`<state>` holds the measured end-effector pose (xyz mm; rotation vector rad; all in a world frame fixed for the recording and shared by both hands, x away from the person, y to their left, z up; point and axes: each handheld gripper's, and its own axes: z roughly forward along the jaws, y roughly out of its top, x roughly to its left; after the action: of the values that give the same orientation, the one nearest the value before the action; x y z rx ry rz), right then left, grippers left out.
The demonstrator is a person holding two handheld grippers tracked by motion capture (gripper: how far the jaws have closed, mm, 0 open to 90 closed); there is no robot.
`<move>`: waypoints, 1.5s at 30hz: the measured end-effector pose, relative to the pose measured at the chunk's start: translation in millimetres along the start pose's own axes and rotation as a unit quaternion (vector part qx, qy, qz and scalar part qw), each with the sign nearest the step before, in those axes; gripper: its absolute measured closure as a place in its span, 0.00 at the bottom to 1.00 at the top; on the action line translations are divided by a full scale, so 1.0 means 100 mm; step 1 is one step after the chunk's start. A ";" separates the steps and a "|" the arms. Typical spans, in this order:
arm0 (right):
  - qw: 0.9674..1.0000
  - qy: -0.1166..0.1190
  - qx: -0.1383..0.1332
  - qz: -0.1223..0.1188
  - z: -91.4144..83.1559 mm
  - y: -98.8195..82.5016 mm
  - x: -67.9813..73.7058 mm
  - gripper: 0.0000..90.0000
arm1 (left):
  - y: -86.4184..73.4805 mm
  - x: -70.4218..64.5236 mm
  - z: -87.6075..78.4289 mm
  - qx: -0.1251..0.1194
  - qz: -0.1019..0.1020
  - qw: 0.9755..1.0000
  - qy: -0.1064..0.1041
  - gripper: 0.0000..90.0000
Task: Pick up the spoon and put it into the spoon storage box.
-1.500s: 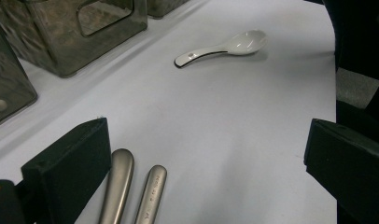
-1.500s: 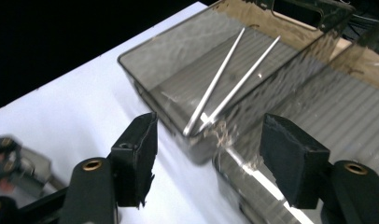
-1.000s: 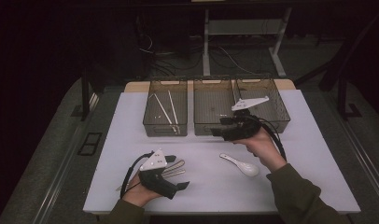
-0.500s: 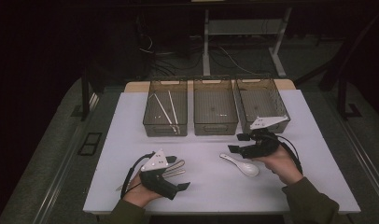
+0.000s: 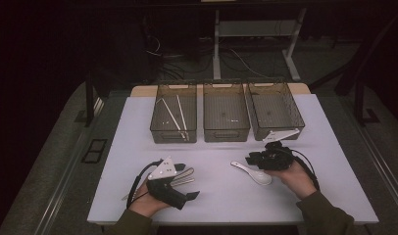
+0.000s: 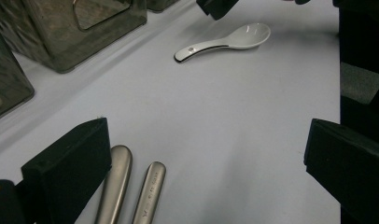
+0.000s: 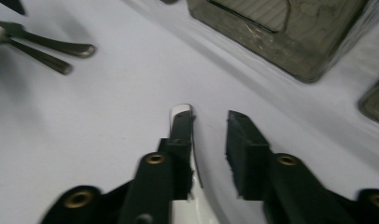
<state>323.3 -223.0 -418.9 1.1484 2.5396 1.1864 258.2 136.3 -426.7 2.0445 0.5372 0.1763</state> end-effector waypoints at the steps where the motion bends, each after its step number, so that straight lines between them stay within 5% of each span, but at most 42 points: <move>1: 1.000 -0.004 0.002 -0.002 0.02 0.00 0.00 0.86 | 0.00 0.00 0.00 -0.001 0.000 1.000 0.000 0.00; 6: 1.000 -0.007 0.014 -0.015 0.11 0.00 0.02 0.99 | 0.00 0.00 0.01 0.001 0.000 1.000 0.000 0.00; 21: 0.999 -0.012 0.040 -0.020 0.31 0.00 0.04 1.00 | -0.01 0.00 0.02 0.004 0.000 1.000 -0.002 0.00; 45: 0.995 0.044 0.067 -0.066 0.34 -0.01 0.33 1.00 | -0.01 0.00 0.02 0.004 0.000 1.000 -0.002 0.00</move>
<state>312.1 -180.0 -436.6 0.9551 2.7504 1.0738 258.9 135.5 -428.0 2.0519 0.5359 0.1707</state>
